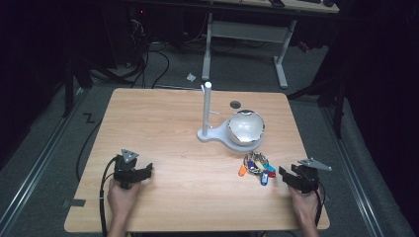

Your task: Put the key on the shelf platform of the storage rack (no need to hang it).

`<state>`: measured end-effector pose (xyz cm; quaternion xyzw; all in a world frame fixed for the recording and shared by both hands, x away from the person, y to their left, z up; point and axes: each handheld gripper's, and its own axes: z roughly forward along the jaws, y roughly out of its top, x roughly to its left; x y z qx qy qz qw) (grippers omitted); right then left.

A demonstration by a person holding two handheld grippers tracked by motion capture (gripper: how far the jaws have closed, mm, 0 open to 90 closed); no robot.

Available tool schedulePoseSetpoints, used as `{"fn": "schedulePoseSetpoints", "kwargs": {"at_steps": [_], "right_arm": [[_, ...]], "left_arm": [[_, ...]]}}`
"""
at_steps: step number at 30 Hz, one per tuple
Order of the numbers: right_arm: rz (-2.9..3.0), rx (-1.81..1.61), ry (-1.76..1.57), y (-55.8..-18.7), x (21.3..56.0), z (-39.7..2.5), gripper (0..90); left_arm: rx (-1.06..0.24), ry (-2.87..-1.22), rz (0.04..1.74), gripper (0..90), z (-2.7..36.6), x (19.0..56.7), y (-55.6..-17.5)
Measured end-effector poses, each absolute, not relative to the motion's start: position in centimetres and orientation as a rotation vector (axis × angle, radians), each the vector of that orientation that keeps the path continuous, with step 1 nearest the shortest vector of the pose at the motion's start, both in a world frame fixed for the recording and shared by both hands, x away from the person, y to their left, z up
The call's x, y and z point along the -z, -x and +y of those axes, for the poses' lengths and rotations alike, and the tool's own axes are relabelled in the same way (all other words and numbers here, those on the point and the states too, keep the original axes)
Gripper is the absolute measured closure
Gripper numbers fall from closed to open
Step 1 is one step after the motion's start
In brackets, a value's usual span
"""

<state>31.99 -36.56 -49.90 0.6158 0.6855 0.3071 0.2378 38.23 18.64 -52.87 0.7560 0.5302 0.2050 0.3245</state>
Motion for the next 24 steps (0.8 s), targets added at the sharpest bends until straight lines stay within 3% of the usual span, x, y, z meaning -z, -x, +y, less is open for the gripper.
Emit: {"fn": "schedulePoseSetpoints", "kwargs": {"at_steps": [24], "right_arm": [[1.995,-0.921,-1.543,-32.6,46.6,-33.1,44.8]], "left_arm": [[-0.538,-1.983,1.39,23.1,18.6,52.9,-38.2]]}}
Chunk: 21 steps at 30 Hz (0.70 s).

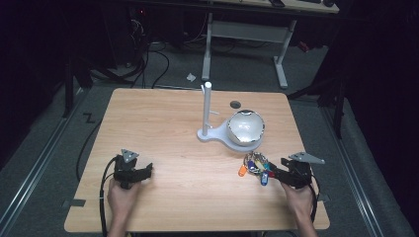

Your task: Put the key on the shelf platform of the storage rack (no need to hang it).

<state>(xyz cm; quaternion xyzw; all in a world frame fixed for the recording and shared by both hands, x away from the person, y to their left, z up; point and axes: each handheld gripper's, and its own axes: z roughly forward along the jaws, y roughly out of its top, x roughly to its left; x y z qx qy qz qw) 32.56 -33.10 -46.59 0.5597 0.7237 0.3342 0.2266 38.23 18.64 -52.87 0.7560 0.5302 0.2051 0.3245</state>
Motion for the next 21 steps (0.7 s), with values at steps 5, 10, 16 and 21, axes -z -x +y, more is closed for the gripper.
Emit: {"fn": "schedulePoseSetpoints", "kwargs": {"at_steps": [5,10,16,21], "right_arm": [[2.04,-0.91,-1.523,-33.2,46.8,-32.0,45.3],[2.061,-0.914,-1.511,-33.7,46.9,-31.2,45.3],[2.1,-0.896,-1.495,-34.7,47.2,-30.2,43.0],[2.118,-0.875,-1.497,-35.6,47.6,-29.6,41.2]], "left_arm": [[-0.538,-1.983,1.39,23.1,18.6,52.9,-38.2],[-0.538,-1.983,1.39,23.1,18.6,52.9,-38.2],[-0.538,-1.983,1.39,23.1,18.6,52.9,-38.2],[-0.538,-1.982,1.39,23.0,18.6,52.9,-38.2]]}}
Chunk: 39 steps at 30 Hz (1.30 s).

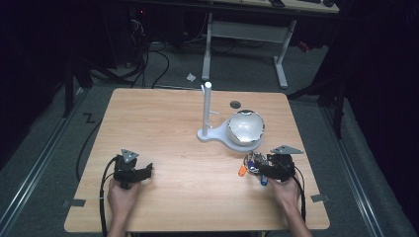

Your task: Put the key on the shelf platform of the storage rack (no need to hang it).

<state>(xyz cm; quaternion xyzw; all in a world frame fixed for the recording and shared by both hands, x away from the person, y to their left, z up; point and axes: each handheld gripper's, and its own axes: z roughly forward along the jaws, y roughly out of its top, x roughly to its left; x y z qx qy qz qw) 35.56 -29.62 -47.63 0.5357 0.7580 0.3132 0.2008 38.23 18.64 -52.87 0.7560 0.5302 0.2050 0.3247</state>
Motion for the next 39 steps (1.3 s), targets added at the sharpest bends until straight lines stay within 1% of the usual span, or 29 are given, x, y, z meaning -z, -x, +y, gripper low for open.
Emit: {"fn": "schedulePoseSetpoints", "kwargs": {"at_steps": [16,22,27,31,34,36,38,39], "right_arm": [[2.139,-0.797,-1.517,-37.7,49.3,-28.5,39.0],[2.142,-0.769,-1.534,-38.3,49.7,-28.4,39.2],[2.154,-0.747,-1.539,-38.6,50.3,-28.2,41.1],[2.167,-0.763,-1.553,-38.9,50.7,-28.3,43.5],[2.175,-0.787,-1.564,-39.0,50.8,-28.5,47.0],[2.186,-0.811,-1.565,-39.1,50.8,-28.6,51.3],[2.187,-0.833,-1.566,-39.2,50.9,-28.8,58.0],[2.182,-0.837,-1.567,-39.2,50.9,-28.8,59.1]], "left_arm": [[-0.538,-1.983,1.39,23.1,18.6,52.9,-38.2],[-0.538,-1.983,1.39,23.0,18.6,52.9,-38.2],[-0.537,-1.982,1.39,23.1,18.6,52.9,-38.2],[-0.538,-1.982,1.39,23.1,18.6,52.9,-38.2],[-0.538,-1.982,1.39,23.1,18.6,52.9,-38.2],[-0.538,-1.982,1.39,23.1,18.6,52.9,-38.2],[-0.538,-1.982,1.39,23.1,18.6,52.9,-38.2],[-0.538,-1.982,1.39,23.1,18.6,52.9,-38.2]]}}
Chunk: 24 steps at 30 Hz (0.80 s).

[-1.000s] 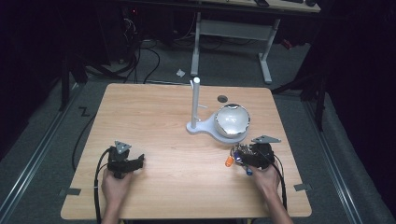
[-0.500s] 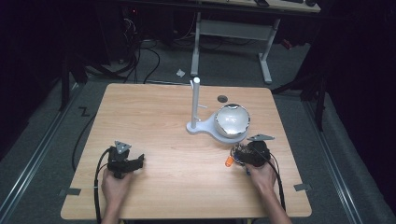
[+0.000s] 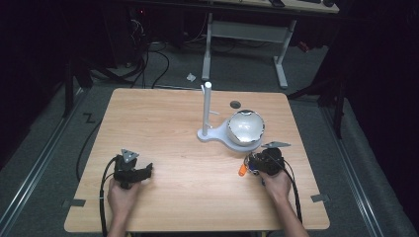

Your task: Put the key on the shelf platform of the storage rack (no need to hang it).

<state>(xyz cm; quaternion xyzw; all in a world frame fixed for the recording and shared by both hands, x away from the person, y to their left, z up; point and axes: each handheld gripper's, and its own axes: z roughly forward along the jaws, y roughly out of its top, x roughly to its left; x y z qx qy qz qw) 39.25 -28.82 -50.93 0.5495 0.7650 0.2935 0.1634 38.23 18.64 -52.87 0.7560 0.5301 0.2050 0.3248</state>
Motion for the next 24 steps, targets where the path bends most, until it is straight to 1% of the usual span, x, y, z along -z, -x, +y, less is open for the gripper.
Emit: {"fn": "schedulePoseSetpoints", "kwargs": {"at_steps": [4,24], "right_arm": [[2.188,-0.838,-1.557,-39.3,50.93,-28.85,70.5],[2.204,-0.844,-1.506,-39.02,50.79,-28.91,72.8]], "left_arm": [[-0.538,-1.983,1.39,23.1,18.64,52.87,-38.23],[-0.537,-1.983,1.39,23.1,18.65,52.87,-38.23]]}}
